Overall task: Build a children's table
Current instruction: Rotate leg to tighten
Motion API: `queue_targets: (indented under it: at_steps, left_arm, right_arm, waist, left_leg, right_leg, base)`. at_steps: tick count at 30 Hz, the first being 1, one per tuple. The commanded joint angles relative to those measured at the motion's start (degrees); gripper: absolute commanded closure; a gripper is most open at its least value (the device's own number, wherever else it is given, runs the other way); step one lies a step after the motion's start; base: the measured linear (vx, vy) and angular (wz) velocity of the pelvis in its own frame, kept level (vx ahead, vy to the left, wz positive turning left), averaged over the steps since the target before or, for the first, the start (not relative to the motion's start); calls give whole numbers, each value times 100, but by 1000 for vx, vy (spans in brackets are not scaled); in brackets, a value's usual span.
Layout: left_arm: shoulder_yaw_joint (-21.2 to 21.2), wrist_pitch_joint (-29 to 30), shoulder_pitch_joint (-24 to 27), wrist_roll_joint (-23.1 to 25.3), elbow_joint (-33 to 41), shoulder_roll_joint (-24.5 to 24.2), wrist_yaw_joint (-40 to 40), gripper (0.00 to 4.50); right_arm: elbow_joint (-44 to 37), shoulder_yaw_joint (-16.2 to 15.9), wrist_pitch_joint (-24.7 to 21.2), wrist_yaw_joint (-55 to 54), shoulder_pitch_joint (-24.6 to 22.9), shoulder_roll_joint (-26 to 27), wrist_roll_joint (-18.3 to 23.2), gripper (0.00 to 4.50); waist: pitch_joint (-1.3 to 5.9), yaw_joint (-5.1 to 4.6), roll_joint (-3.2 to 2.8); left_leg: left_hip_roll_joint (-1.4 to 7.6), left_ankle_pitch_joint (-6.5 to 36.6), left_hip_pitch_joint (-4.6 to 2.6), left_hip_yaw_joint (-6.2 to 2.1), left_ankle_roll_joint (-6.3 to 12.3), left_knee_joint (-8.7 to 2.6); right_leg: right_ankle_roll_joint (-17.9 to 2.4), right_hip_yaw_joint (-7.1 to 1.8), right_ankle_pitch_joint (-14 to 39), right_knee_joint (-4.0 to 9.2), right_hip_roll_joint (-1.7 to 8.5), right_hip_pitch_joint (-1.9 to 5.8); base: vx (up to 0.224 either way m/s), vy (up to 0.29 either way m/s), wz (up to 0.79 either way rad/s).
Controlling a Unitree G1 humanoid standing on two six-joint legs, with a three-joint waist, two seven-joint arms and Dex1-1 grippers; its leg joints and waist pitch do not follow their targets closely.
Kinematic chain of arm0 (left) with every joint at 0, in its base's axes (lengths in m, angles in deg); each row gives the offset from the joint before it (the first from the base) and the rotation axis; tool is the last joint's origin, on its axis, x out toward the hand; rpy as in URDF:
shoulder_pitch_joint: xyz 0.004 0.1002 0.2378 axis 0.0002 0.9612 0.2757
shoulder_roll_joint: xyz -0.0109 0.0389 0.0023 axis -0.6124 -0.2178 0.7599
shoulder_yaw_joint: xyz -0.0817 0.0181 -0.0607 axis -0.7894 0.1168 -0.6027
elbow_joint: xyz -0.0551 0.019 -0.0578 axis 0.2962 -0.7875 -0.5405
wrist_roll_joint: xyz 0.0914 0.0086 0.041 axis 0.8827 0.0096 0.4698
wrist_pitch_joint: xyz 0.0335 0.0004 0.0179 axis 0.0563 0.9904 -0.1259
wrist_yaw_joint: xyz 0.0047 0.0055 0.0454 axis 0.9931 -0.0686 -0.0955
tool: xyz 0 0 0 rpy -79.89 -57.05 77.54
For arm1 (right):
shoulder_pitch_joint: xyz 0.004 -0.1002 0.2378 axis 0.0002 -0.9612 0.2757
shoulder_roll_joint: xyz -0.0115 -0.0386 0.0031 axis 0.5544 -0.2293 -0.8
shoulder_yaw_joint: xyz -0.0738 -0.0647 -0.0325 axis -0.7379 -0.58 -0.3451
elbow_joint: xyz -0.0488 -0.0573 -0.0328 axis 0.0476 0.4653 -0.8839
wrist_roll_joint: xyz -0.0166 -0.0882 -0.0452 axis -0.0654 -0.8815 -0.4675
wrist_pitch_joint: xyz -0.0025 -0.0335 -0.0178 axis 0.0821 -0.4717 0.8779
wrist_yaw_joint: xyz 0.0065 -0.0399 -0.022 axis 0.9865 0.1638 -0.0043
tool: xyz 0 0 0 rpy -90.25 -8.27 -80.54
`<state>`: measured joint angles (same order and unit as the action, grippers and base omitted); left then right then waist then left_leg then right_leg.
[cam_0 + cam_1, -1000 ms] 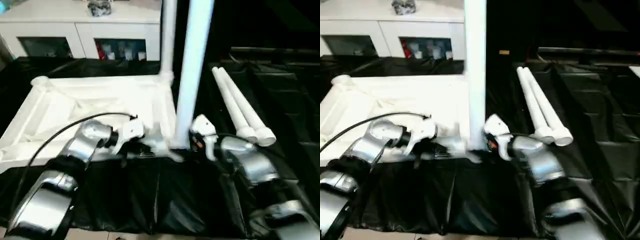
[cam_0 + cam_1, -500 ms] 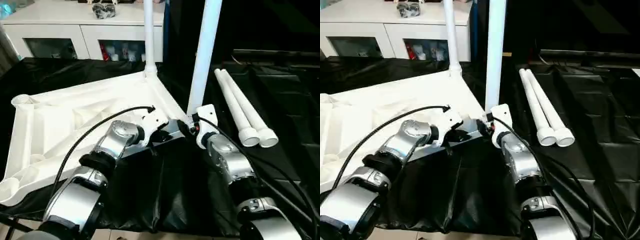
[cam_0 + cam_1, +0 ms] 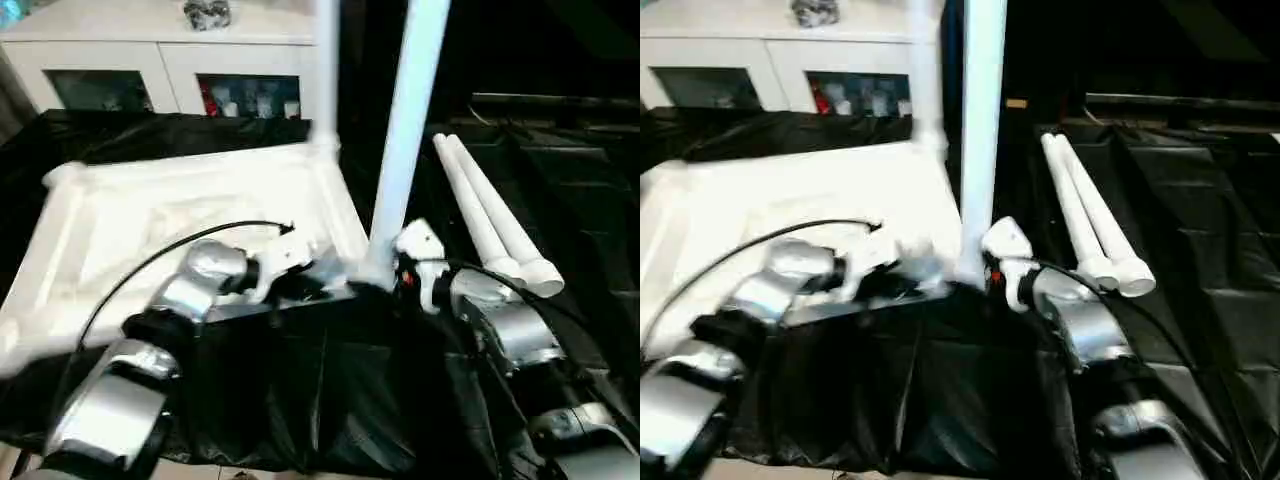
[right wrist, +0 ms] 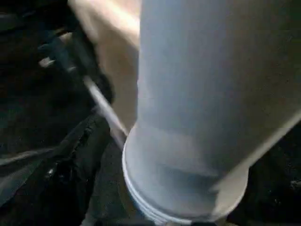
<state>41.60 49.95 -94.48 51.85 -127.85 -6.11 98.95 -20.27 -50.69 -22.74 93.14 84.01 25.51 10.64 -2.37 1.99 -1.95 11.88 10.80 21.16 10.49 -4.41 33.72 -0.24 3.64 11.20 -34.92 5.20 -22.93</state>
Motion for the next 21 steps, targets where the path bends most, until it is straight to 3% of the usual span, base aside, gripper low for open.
queue_targets:
  at_steps: [1, 5, 13, 16, 18, 21]
  left_arm:
    - [273, -111, 76, 29, 108, 54, 364, 450]
    - [316, -227, 44, 86, 15, -54, 543, 450]
    - [278, -252, 49, 55, -52, -30, 549, 450]
    - [221, -121, 46, 45, -92, 58, 400, 450]
    - [162, 17, -13, 90, -183, 175, 29, 450]
    - [62, 267, -129, 129, -335, 355, -495, 450]
  right_arm:
    - [-102, -194, -58, 310, 5, 9, 66, 42]
    - [-83, -365, -76, 612, 42, -109, 26, 80]
    - [-305, -314, -288, 592, -75, 45, 235, 153]
    - [-409, -150, -420, 284, -219, 260, 373, 168]
    - [-318, 51, -465, -373, -267, 526, 325, 173]
    - [-133, 214, -504, -1022, -242, 778, 220, 175]
  waist:
    - [323, -10, 22]
    - [324, -1, 37]
    - [347, 8, 30]
    - [342, 15, 34]
    - [318, -1, 40]
    - [284, -54, 34]
  left_leg:
    - [142, 1248, -61, -2, 389, -392]
    - [135, 1210, -60, -2, 336, -389]
    - [136, 968, -55, -2, 390, -374]
    - [134, 953, -55, 2, 391, -375]
    - [127, 1103, -58, 1, 325, -393]
    - [115, 1568, -103, -12, 99, -430]
  right_leg:
    - [-1596, -221, 621, 398, 256, 306]
    - [-1558, -231, 692, 399, 262, 306]
    - [-1615, -224, 341, 359, 256, 313]
    - [-1600, -227, 359, 360, 257, 310]
    - [-1544, -227, 652, 398, 261, 293]
    - [-1343, -236, 1551, 493, 268, 247]
  base:
    - [0, 0, 0]
    - [0, 0, 0]
    - [0, 0, 0]
    - [0, 0, 0]
    - [0, 0, 0]
    - [0, 0, 0]
